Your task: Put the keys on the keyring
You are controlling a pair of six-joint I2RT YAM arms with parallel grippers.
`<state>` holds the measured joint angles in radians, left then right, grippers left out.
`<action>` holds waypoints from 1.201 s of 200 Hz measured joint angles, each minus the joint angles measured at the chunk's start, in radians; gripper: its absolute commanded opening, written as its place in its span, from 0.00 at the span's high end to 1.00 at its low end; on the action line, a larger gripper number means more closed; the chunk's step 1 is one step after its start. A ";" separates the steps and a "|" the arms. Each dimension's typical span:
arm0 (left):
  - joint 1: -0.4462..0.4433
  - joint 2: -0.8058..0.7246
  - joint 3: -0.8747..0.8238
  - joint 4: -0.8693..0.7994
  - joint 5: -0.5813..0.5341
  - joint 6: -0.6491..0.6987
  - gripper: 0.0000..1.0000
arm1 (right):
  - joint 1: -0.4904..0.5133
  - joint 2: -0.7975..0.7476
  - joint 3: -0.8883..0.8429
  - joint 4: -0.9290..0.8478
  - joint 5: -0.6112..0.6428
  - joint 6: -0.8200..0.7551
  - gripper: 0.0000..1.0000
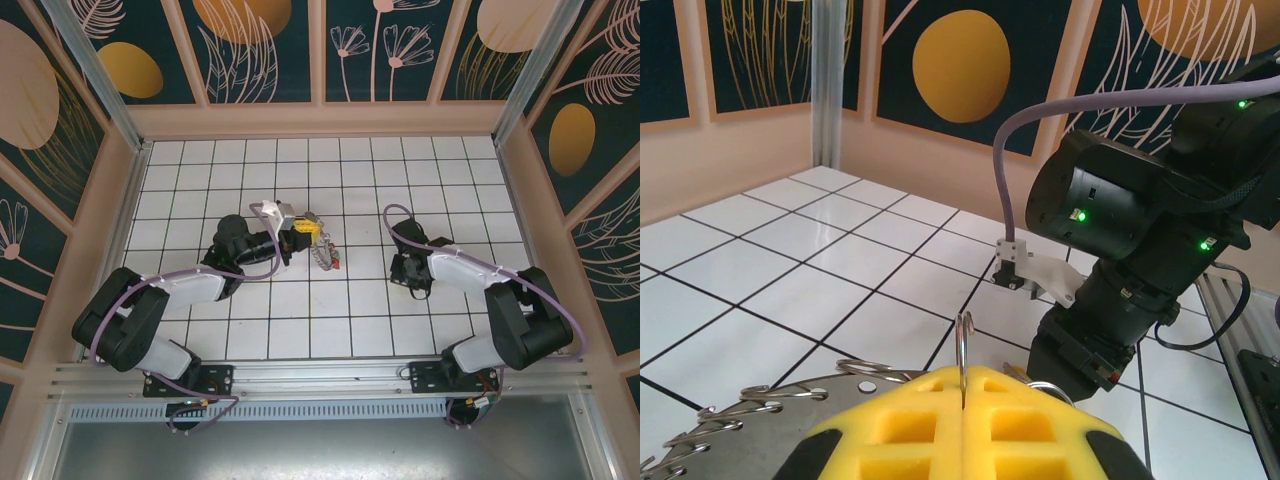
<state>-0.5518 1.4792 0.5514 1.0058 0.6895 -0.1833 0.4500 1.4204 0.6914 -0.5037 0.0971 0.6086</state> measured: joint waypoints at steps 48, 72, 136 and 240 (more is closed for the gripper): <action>0.000 0.000 0.000 -0.001 0.000 0.000 1.00 | 0.000 -0.008 0.000 -0.005 -0.001 -0.001 0.79; 0.000 0.000 0.000 -0.001 0.000 0.000 1.00 | 0.000 -0.008 0.000 -0.005 -0.013 0.000 0.81; 0.000 0.000 0.000 -0.002 0.001 0.000 1.00 | 0.000 -0.008 0.000 -0.005 -0.023 -0.001 0.86; 0.000 0.001 0.000 -0.016 0.005 0.000 1.00 | 0.000 0.003 0.008 -0.005 -0.022 -0.002 0.86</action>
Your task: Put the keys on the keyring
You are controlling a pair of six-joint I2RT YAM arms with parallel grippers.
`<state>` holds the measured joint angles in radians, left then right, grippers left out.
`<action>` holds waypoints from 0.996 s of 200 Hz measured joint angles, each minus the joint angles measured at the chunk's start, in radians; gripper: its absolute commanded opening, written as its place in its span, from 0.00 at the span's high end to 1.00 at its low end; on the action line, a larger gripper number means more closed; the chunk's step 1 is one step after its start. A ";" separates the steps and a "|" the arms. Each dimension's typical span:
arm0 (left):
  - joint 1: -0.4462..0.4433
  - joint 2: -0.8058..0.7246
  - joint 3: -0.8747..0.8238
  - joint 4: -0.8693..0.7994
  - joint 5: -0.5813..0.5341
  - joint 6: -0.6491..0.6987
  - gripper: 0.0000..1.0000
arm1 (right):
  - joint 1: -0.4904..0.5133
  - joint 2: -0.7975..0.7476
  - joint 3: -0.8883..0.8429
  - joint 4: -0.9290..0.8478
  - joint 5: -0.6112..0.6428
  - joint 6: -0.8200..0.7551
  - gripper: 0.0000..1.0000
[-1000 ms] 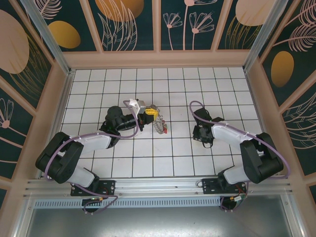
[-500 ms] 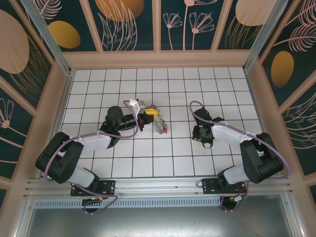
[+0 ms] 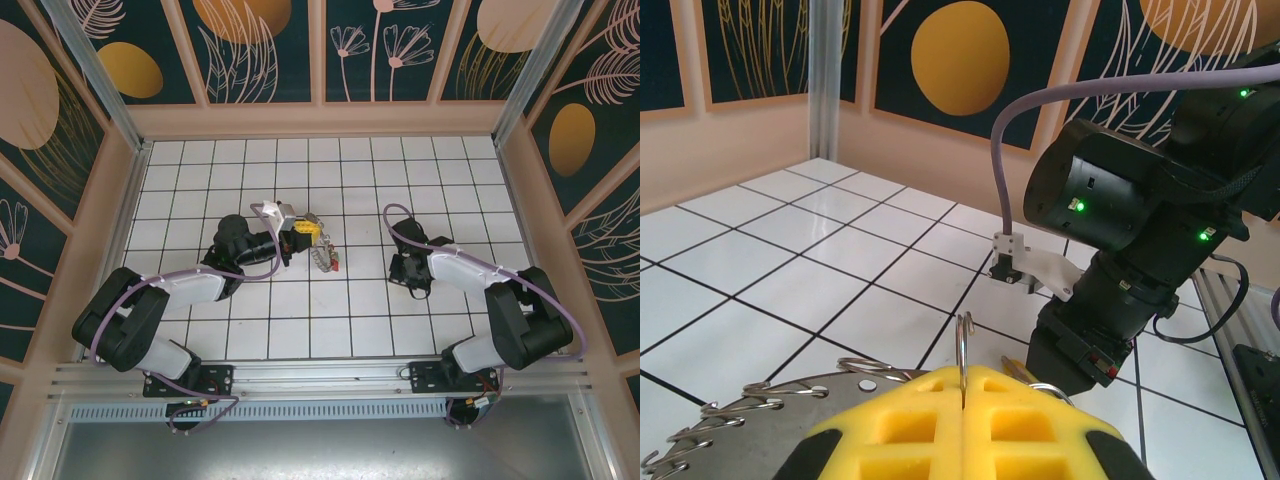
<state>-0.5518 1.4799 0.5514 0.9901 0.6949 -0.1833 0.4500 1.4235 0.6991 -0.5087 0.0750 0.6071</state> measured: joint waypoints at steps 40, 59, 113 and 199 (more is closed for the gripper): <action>0.000 0.000 0.000 0.000 0.003 0.000 1.00 | 0.000 0.000 0.001 0.000 0.000 0.000 0.89; 0.000 0.000 0.000 0.000 0.003 0.000 1.00 | 0.000 0.000 0.001 0.000 0.000 0.000 0.87; 0.000 0.000 0.006 -0.015 0.003 0.007 1.00 | 0.000 0.000 0.001 0.000 0.000 0.000 0.87; 0.000 0.000 0.008 -0.018 0.003 0.007 1.00 | 0.000 0.001 0.001 0.000 -0.001 0.000 0.87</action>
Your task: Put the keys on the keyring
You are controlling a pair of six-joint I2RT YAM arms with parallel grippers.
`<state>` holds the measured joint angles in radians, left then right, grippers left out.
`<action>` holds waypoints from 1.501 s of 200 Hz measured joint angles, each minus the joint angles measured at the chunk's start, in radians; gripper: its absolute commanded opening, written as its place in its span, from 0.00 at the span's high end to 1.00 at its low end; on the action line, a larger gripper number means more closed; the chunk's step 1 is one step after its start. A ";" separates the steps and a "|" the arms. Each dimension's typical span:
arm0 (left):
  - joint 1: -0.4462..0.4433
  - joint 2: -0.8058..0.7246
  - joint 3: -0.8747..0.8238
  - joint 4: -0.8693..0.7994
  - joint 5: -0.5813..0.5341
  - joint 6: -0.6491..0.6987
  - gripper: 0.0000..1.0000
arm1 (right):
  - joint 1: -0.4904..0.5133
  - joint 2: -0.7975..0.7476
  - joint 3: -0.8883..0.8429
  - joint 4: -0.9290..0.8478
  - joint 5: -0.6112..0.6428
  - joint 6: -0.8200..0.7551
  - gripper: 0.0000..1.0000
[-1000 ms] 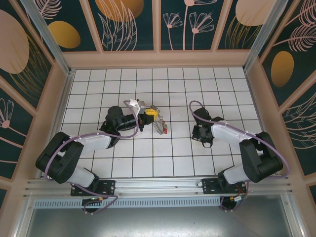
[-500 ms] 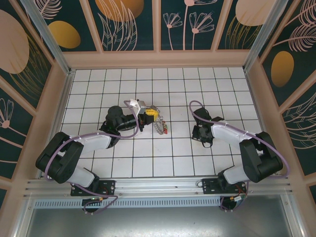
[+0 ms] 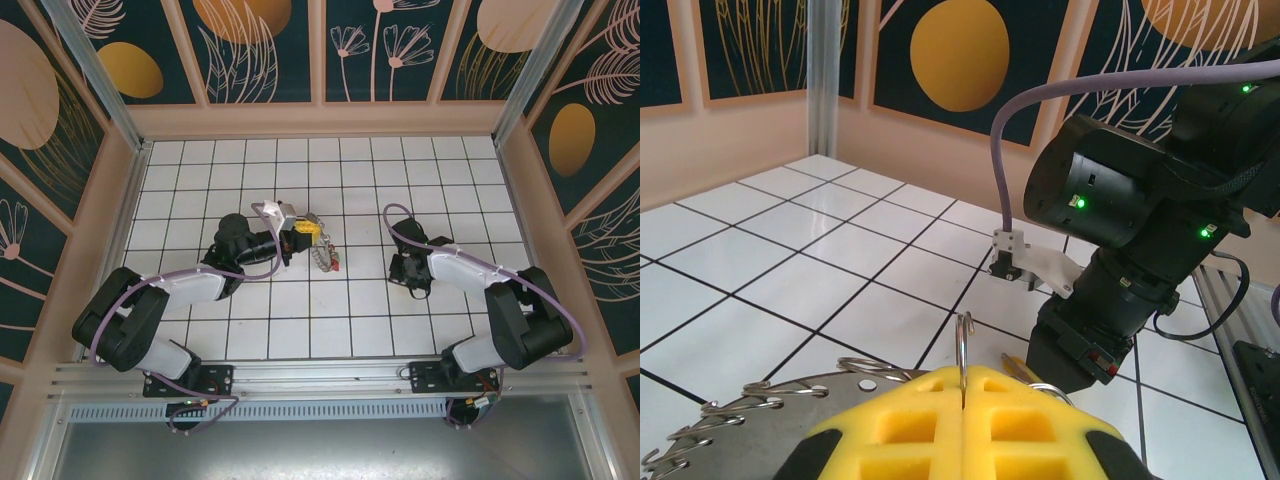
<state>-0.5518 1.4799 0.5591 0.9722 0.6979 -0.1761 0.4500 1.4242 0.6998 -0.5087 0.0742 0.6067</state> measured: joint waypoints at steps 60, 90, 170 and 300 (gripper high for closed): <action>0.000 0.000 0.000 0.000 0.000 0.000 1.00 | 0.000 0.002 0.000 0.000 -0.001 0.000 0.85; 0.000 0.000 0.000 0.000 0.000 0.000 1.00 | 0.000 0.005 0.000 0.000 -0.004 0.000 0.86; 0.000 0.000 0.000 0.000 0.000 0.000 1.00 | 0.000 0.004 0.000 0.000 -0.003 0.001 0.93; 0.000 0.000 0.002 -0.001 0.000 0.000 1.00 | 0.002 -0.571 -0.142 0.337 -0.262 -0.379 1.00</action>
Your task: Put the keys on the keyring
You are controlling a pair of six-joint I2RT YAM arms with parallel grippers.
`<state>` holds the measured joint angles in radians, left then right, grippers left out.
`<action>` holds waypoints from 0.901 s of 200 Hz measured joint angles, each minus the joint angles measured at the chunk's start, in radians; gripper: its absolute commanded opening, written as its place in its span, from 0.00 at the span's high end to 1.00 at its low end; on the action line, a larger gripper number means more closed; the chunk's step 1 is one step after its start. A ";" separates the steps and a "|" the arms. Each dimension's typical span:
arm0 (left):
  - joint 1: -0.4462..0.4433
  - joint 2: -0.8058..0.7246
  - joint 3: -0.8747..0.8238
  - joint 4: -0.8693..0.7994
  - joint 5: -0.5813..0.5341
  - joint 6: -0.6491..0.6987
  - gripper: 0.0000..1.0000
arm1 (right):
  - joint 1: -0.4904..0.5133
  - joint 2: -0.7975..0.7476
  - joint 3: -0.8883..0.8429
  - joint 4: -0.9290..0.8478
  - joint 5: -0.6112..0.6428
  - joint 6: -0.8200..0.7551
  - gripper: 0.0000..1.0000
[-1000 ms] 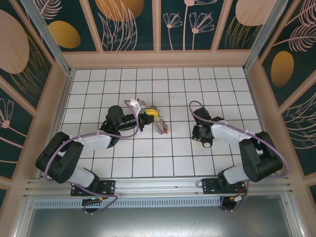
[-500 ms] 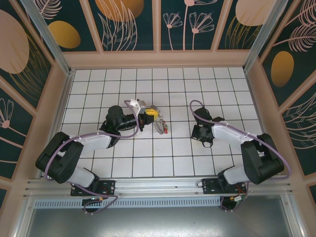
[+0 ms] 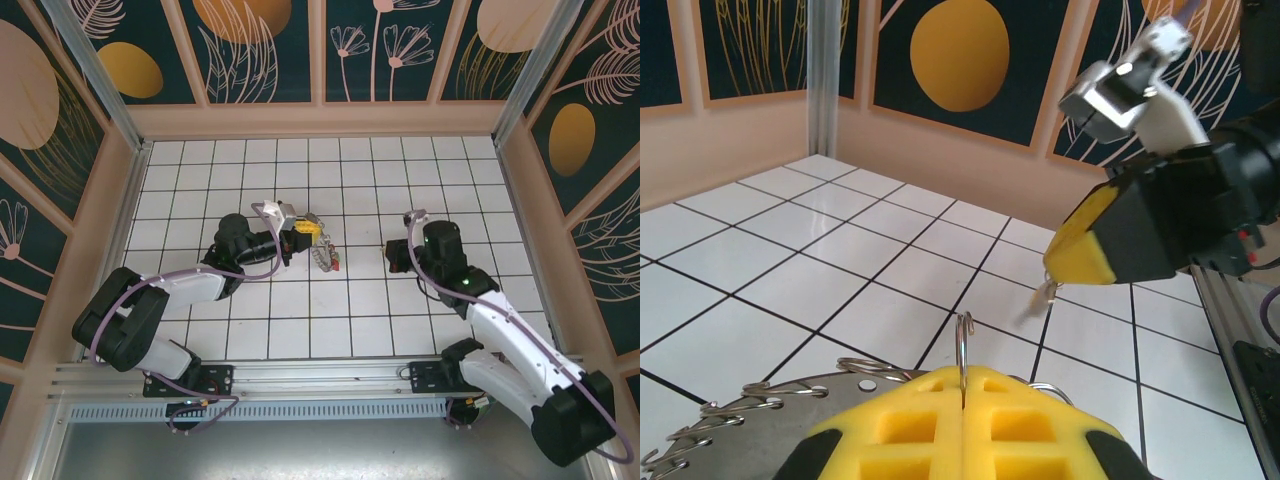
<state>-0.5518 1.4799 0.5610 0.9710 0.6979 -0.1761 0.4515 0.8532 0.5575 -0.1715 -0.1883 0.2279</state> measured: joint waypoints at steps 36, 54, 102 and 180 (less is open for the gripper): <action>0.000 0.000 0.010 -0.003 0.003 0.000 1.00 | 0.000 -0.079 -0.076 0.131 -0.135 -0.167 1.00; 0.000 0.000 0.011 -0.003 0.012 0.000 1.00 | 0.000 -0.087 -0.101 0.173 -0.227 -0.247 1.00; 0.000 0.007 0.017 -0.016 0.062 0.014 1.00 | 0.000 -0.061 -0.103 0.241 -0.365 -0.372 1.00; -0.006 0.020 0.035 -0.080 0.137 0.045 1.00 | -0.055 -0.040 -0.116 0.386 -0.630 -0.433 1.00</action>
<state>-0.5583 1.4998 0.5961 0.8913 0.8352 -0.1307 0.3965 0.8135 0.4419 0.2142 -0.8181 -0.2047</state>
